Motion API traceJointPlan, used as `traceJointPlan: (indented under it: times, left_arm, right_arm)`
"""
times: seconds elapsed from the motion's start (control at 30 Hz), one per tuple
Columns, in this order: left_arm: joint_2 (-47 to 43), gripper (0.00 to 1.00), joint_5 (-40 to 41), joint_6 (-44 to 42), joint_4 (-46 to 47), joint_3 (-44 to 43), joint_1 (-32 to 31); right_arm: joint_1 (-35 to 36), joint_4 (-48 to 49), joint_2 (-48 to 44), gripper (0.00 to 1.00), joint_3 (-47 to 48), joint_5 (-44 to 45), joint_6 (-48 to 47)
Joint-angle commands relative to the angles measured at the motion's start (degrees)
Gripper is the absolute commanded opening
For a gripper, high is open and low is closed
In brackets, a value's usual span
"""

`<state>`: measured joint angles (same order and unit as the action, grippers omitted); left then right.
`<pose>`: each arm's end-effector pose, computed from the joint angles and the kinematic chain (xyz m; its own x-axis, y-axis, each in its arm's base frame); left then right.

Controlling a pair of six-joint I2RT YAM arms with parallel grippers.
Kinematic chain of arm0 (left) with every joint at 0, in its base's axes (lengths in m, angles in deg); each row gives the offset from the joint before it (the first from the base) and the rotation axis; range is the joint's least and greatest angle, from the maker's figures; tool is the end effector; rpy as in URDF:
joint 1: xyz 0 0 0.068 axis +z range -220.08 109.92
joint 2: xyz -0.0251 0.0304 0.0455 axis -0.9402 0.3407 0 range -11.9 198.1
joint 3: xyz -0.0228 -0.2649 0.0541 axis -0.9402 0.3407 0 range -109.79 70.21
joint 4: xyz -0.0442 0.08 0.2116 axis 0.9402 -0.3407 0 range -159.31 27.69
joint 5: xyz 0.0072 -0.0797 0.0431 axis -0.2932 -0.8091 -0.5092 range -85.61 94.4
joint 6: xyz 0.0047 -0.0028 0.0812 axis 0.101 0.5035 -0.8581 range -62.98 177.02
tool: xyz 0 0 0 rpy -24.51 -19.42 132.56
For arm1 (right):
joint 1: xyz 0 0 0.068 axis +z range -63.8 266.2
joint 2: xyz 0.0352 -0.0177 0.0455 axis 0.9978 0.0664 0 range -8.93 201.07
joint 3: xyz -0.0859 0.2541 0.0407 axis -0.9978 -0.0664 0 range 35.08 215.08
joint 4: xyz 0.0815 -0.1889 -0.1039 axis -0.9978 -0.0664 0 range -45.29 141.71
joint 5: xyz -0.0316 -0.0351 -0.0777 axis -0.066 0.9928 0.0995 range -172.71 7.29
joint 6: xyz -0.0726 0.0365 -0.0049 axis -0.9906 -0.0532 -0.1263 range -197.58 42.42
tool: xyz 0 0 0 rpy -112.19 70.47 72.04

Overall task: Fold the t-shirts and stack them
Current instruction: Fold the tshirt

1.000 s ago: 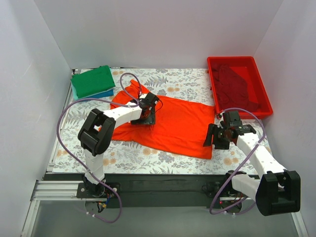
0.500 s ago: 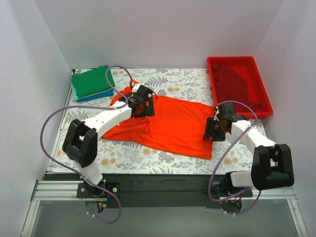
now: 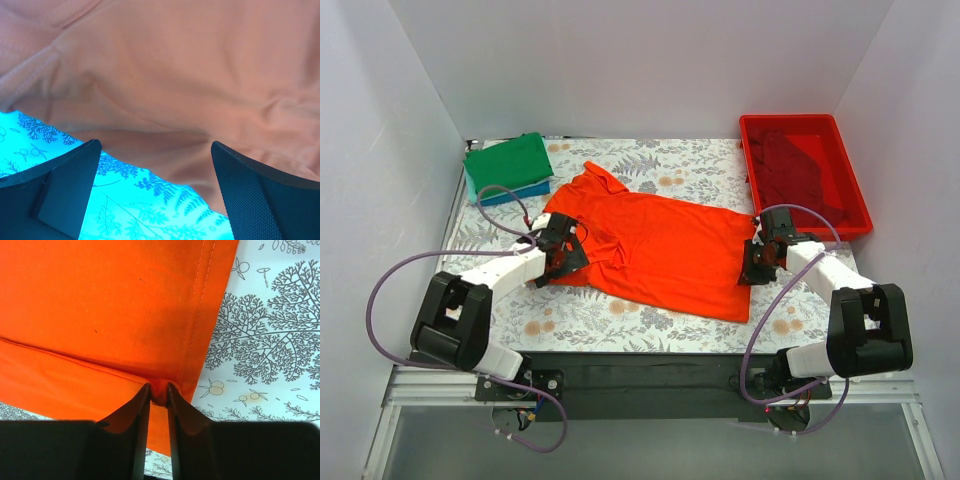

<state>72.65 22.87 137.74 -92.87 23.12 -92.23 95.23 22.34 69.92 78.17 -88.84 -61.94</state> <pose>0.2421 -0.0743 0.1629 -0.3830 -0.8547 -0.3504 -0.8077 0.4939 -0.3220 0.2325 0.0447 0.1651 -0.9168 0.1256 -0.3790 0.0484 0.9772 0.2066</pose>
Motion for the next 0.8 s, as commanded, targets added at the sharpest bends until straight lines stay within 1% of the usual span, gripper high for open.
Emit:
traceJointPlan:
  times: [0.0, 0.17, 0.23, 0.4, 0.53, 0.77]
  left_arm:
    - [-4.22, 0.92, 2.61, 4.34, 4.72, 4.27, 0.88]
    - [-4.57, 0.92, 4.98, 5.14, 6.13, 7.98, 2.20]
    - [-4.83, 0.92, 6.04, 4.79, 6.05, 8.59, 2.64]
    - [-5.71, 0.93, 7.09, 3.65, 5.96, 9.12, 3.43]
    - [-5.63, 0.93, 7.97, 2.77, 5.52, 9.12, 4.31]
    - [-5.98, 0.93, 7.89, 2.07, 5.43, 9.04, 4.66]
  right_arm:
    - [0.19, 1.06, -0.19, 0.24, 1.20, 1.91, -0.52]
    - [0.10, -0.34, 0.16, 0.13, 1.91, 4.89, -0.61]
    - [0.10, -0.60, 0.25, 0.11, 2.17, 5.34, -0.70]
    - [-0.07, -1.22, 0.25, 0.09, 2.61, 5.87, -0.78]
    - [-0.34, -1.75, -0.10, 0.09, 2.79, 7.53, -0.87]
    - [-1.65, -2.63, -1.33, 0.09, 2.88, 7.80, -1.40]
